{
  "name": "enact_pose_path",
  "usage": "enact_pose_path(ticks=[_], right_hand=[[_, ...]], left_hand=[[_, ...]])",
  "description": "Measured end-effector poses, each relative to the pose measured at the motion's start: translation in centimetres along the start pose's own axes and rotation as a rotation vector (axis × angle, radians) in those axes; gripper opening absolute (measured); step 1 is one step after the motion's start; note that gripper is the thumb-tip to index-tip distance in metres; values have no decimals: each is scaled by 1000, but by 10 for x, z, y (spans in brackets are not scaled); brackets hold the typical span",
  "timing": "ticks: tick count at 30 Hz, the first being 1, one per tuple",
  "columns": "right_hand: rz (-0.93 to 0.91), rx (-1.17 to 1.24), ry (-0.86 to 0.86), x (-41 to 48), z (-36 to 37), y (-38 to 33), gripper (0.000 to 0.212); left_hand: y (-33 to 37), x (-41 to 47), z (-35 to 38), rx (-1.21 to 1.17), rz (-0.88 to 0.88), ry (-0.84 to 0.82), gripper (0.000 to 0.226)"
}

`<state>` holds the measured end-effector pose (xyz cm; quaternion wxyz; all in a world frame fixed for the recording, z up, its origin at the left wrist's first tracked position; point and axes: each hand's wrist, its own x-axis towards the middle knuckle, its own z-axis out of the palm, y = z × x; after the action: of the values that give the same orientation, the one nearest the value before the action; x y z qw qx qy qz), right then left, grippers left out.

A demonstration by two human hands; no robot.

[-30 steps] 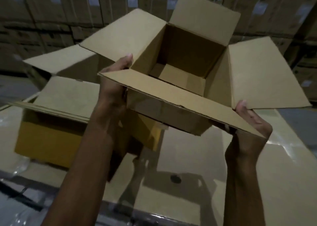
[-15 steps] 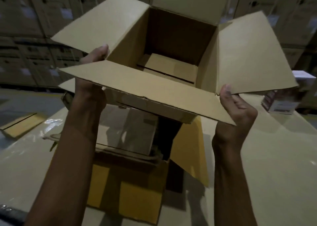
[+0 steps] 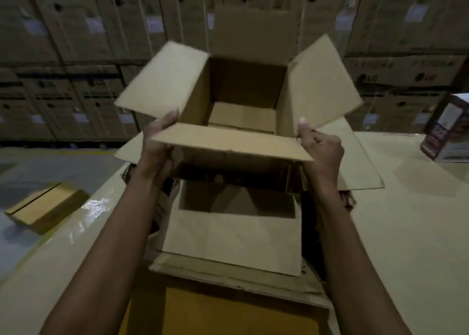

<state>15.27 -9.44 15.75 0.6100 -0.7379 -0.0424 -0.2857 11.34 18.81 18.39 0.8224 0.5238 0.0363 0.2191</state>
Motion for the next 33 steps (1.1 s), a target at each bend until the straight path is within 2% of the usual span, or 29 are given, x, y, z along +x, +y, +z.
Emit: enact_pose_path(ticks=[2,4,7,10,13,15,17,20,23,24,26,28,30,33], right_hand=[[5,-66,37,-10,9,20,63],[-1,-102,68,-17,11,42,65],[-11,-215,71,-17,4,59,65],[-1,-216,48,-20,-3,62,52],[11,-183,25,-25,-4,58,23],[0,-202,3,-28,-3,53,29],[-13,-191,17,-30,-5,53,33],[-36,-157,81,-35,-9,53,33],[-19,-54,132,-39,-7,47,40],[8,-33,152,-38,-5,43,40],[100,-10,178,-30,-2,34,24],[242,58,154,-24,2,28,25],[285,-3,142,-24,2,30,28],[196,-139,108,-29,1,36,22]], left_hand=[[-20,3,-18,34,-156,-17,28],[-35,8,-25,121,-209,41,32],[-51,17,-23,352,-156,155,23],[-57,21,-24,526,-136,77,13],[-51,21,-24,699,-133,17,37],[-42,27,-20,762,-110,30,42],[-37,32,-14,771,-99,73,44],[-42,32,-16,665,-78,139,38],[-47,31,-26,554,-50,139,39],[-47,32,-29,518,-49,144,41],[-46,35,-34,500,-37,150,46],[-44,32,-37,505,-18,136,48],[-42,29,-38,484,-25,112,44],[-42,27,-37,588,-6,121,35]])
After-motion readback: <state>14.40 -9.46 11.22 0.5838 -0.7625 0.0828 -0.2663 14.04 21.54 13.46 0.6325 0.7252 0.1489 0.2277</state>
